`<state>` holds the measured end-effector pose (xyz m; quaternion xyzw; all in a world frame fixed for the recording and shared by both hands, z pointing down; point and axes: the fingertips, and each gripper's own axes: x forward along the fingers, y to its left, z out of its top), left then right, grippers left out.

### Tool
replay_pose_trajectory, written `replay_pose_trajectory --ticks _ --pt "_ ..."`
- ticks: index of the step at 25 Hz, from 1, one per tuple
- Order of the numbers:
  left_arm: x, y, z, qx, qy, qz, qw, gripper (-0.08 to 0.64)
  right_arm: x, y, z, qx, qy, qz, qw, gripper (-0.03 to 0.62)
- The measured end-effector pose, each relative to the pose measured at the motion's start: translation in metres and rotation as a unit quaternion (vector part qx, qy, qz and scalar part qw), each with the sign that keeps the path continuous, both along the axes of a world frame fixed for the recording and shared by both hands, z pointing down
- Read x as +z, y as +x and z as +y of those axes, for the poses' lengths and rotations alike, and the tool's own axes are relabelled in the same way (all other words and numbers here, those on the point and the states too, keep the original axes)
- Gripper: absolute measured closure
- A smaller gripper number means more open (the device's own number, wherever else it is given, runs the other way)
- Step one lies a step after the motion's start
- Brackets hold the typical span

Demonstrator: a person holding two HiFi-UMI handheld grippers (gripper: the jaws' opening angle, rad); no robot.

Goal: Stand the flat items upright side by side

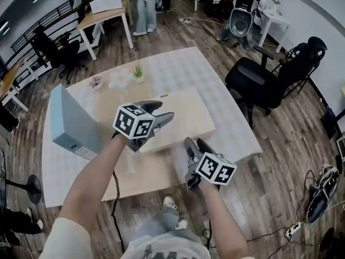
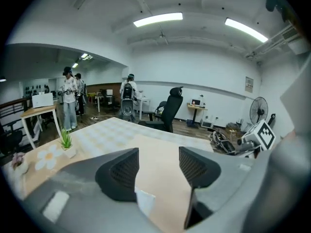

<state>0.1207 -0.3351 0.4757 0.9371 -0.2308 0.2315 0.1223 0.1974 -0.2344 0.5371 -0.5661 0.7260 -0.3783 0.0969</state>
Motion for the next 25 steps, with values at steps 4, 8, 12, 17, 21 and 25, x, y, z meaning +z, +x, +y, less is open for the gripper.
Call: replay_pose_trajectory --ticks 4,8,12,17,21,25 --pt "0.031 0.023 -0.039 0.040 -0.019 -0.058 0.9974 0.264 0.030 0.009 -0.012 0.027 -0.039 -0.057 0.997 0.333" --pt "0.057 0.027 -0.080 0.052 -0.036 -0.097 0.9933 0.241 0.043 0.014 -0.025 0.044 -0.063 -0.117 0.990 0.316" --pt "0.080 0.025 -0.109 0.067 -0.051 -0.124 0.9888 0.212 0.055 0.017 -0.034 0.063 -0.092 -0.178 0.978 0.311" --pt "0.096 0.028 -0.124 0.104 -0.064 -0.150 0.9811 0.192 0.060 0.032 -0.040 0.089 -0.108 -0.217 0.966 0.369" --pt "0.103 0.030 -0.128 0.133 -0.081 -0.158 0.9750 0.184 0.062 0.037 -0.047 0.091 -0.112 -0.205 0.968 0.400" --pt "0.106 0.029 -0.131 0.133 -0.122 -0.136 0.9741 0.187 0.060 0.038 -0.057 0.070 -0.110 -0.201 0.971 0.420"
